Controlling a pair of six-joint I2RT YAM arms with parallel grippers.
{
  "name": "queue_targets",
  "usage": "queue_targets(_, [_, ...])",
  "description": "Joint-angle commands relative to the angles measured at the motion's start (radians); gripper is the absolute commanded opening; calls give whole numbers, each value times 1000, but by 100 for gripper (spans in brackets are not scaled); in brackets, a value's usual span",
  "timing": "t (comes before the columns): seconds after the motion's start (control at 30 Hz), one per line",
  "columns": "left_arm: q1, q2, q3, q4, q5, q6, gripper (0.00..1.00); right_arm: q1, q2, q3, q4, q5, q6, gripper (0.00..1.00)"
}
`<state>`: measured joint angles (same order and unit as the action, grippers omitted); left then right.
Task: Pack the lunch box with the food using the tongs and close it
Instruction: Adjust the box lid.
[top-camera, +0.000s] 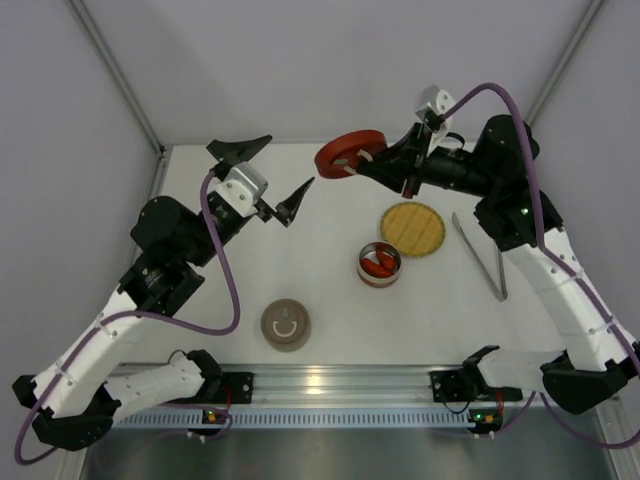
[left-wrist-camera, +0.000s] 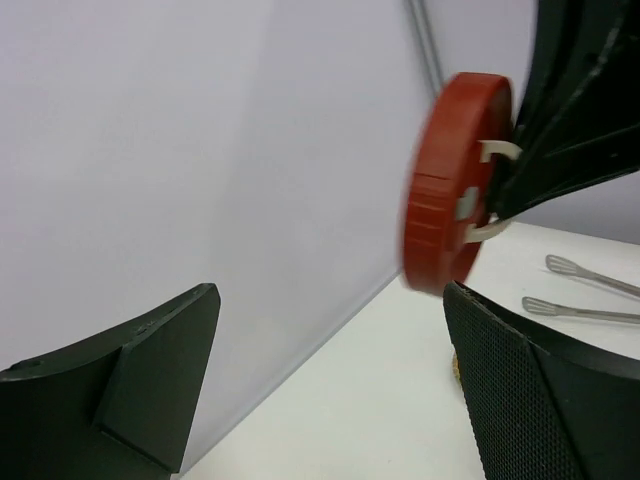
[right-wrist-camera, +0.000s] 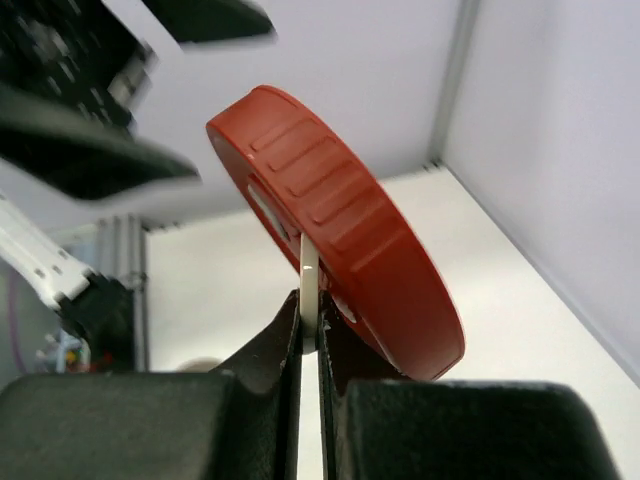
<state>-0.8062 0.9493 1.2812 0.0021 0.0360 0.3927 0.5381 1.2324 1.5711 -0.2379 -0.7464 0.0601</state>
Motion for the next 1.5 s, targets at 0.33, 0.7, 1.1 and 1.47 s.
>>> queue_targets(0.33, [79, 60, 204, -540, -286, -52, 98, -167, -5, -22, -1077, 341, -841, 0])
queue_targets(0.7, [533, 186, 207, -795, 321, -304, 98, -181, 186, -164, -1204, 669, -862, 0])
queue_targets(1.1, [897, 160, -20, -771, 679, -463, 98, -219, 282, -423, -1057, 841, -887, 0])
queue_targets(1.47, [903, 138, -59, -765, 663, -506, 98, -291, 430, -462, -864, 710, -796, 0])
